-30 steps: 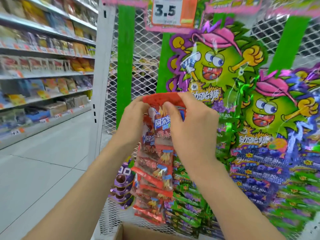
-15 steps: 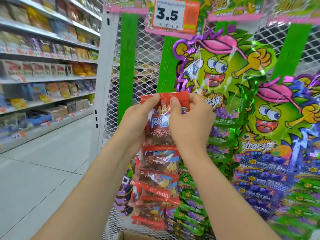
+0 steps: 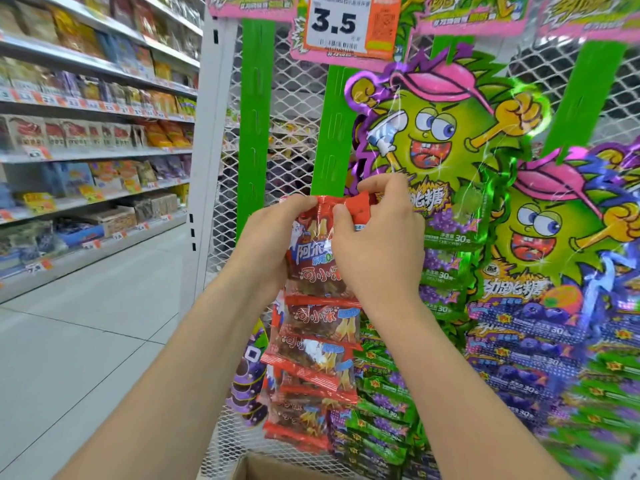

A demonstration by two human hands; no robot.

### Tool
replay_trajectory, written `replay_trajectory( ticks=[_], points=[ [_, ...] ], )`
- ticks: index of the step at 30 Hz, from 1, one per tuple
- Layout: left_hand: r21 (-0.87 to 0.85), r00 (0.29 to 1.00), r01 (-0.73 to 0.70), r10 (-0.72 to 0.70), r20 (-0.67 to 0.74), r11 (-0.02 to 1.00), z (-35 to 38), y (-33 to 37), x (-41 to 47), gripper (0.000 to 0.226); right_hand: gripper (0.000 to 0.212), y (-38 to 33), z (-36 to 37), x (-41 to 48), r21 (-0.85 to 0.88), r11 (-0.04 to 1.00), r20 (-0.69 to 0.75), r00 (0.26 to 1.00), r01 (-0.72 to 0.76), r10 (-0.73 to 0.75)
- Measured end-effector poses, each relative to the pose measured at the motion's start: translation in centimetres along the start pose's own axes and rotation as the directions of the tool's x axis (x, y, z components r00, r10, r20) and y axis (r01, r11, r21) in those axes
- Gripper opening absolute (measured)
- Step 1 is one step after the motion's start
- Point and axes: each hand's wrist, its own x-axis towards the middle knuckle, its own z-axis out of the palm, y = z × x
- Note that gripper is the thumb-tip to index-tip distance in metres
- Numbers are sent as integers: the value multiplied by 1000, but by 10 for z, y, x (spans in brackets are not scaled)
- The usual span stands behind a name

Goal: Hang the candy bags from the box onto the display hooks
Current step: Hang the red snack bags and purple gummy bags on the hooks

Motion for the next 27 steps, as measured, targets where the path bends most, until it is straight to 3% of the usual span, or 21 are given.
replay_trajectory(
  ticks=[8, 14, 27],
  points=[
    [6, 1000, -16, 16, -17, 1000, -3, -1, -4, 16, 29, -6, 0, -9, -8, 998, -20, 998, 54, -54],
    [-29, 1000, -16, 16, 12, 999, -2, 1, -4, 47, 29, -19, 3, 0, 45, 996, -127, 989, 77, -71],
    [47, 998, -64, 64, 9, 997, 0, 0, -12, 7, 30, -8, -6, -14, -95, 995, 21, 1000, 6, -4]
  ],
)
